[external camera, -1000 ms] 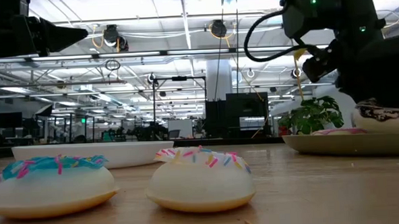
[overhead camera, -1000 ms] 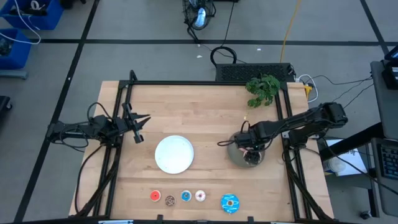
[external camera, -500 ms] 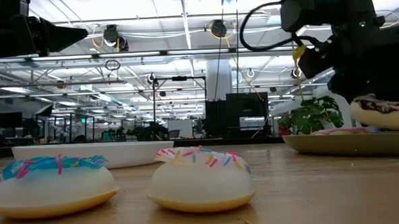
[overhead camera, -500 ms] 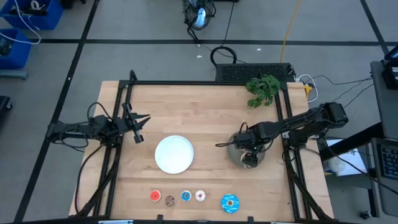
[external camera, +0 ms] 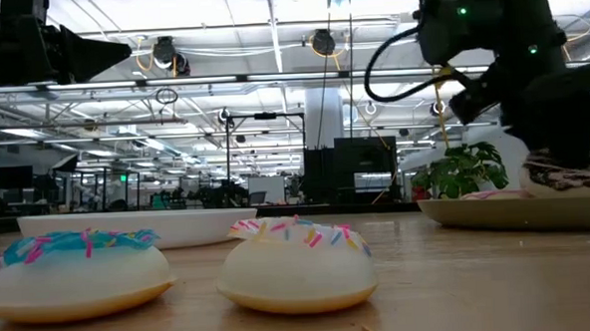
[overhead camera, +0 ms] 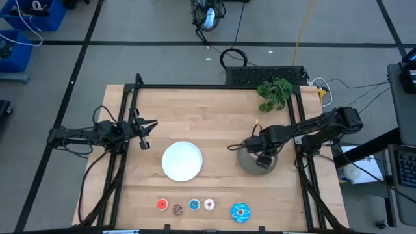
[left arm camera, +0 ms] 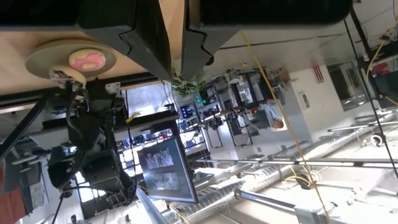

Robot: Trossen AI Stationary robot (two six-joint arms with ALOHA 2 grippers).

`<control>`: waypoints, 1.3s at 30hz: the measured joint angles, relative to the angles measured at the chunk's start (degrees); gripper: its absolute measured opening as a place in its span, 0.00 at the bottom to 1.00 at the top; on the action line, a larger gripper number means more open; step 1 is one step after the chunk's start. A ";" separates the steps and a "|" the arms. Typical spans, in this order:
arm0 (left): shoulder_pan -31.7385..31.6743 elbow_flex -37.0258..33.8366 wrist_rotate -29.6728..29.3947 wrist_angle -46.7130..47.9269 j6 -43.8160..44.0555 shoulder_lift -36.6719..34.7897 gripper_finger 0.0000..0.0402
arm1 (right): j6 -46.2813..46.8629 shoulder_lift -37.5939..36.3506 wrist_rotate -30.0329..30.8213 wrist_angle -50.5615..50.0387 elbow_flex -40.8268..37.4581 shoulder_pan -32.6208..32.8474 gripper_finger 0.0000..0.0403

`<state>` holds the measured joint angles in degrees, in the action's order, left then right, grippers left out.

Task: Pick & Place donuts
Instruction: Put the big black donut on the gray plate

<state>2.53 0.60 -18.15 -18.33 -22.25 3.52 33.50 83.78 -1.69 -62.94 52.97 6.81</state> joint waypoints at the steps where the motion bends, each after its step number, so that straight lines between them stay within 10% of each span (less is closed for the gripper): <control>1: 0.01 0.00 0.00 -0.01 -0.01 -0.01 0.12 | 0.62 -0.08 0.28 -1.50 0.03 0.24 0.78; 17: -0.01 0.00 0.02 0.02 0.05 0.40 0.12 | 2.44 -1.74 -11.65 6.58 0.02 3.47 0.78; 39: 0.00 0.00 -0.02 -0.38 -0.52 0.62 0.12 | -1.54 -5.02 6.25 -4.93 6.88 4.05 0.78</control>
<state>2.53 0.60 -18.17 -18.71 -22.76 4.14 31.96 78.76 4.56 -67.87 59.85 10.87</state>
